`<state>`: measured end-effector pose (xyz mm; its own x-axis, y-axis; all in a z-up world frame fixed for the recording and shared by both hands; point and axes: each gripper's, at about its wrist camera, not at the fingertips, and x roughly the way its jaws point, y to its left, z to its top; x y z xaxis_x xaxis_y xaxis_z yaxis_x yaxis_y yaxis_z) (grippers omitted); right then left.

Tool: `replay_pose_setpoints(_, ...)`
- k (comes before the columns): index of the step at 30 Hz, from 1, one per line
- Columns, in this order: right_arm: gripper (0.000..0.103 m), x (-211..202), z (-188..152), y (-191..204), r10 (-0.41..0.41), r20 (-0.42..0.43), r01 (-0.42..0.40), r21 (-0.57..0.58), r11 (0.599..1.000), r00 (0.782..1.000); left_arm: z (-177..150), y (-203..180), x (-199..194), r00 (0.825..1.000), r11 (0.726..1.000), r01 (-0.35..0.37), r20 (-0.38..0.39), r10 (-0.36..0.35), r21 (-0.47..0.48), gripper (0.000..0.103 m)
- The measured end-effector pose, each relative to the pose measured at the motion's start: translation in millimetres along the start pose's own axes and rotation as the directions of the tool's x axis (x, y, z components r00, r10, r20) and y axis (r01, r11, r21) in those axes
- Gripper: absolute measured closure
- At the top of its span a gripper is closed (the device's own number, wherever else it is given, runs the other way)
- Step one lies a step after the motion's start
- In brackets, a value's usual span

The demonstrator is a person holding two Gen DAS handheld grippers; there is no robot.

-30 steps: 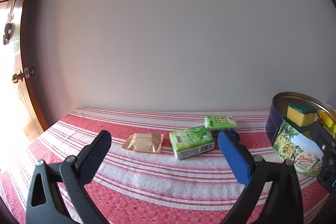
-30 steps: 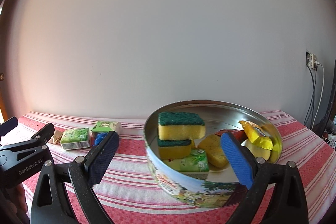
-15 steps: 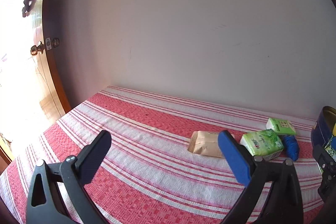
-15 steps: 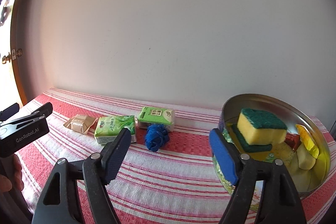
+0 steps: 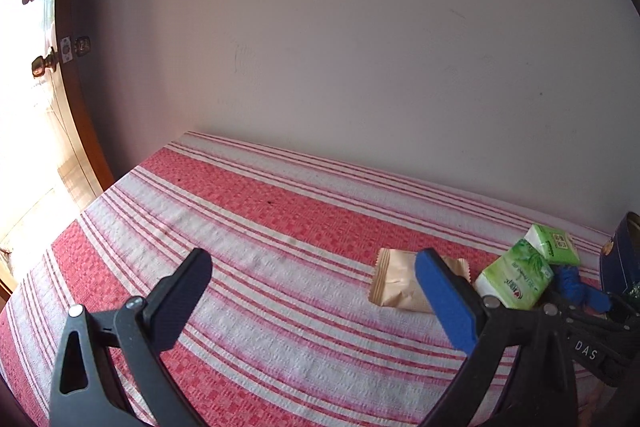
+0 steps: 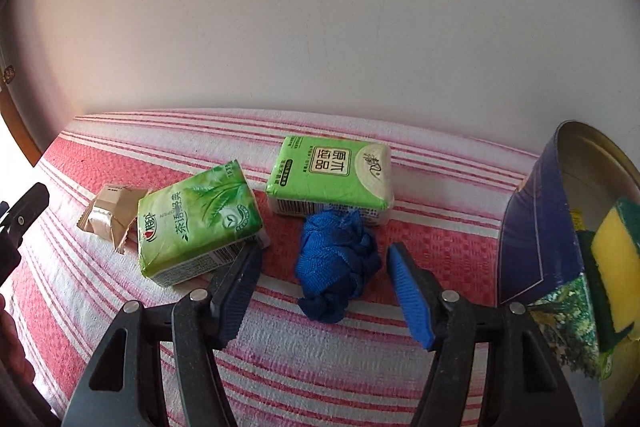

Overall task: Organize objects
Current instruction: 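Grasp the blue knitted scrubber with the right tool while the left tool grasps the beige packet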

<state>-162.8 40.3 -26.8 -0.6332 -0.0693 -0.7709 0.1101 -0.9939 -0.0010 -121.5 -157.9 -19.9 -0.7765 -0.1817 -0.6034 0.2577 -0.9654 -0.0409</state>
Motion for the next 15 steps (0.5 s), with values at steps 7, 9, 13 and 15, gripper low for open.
replay_pose_setpoints(7,0.065,-6.4,-7.7,-0.2,0.037,0.016,-0.036,-0.011,0.999,0.999,3.2,-34.7,20.2,0.995,0.996,0.058,-0.091,-0.051,0.073,0.001)
replay_pose_setpoints(9,0.065,-14.6,-12.8,-5.8,0.061,0.045,-0.061,0.001,0.998,0.997,4.4,-40.3,27.8,0.991,0.995,0.056,-0.123,-0.045,0.083,0.001)
replay_pose_setpoints(13,0.065,-37.1,-27.9,-19.6,0.069,0.125,-0.073,0.032,0.997,0.99,2.9,-54.7,46.4,0.975,0.992,0.047,-0.221,-0.02,0.121,0.001)
replay_pose_setpoints(15,0.065,-47.4,-35.9,-26.0,0.072,0.158,-0.081,0.049,0.996,0.985,-0.9,-58.9,53.0,0.964,0.989,0.053,-0.265,-0.016,0.135,0.001)
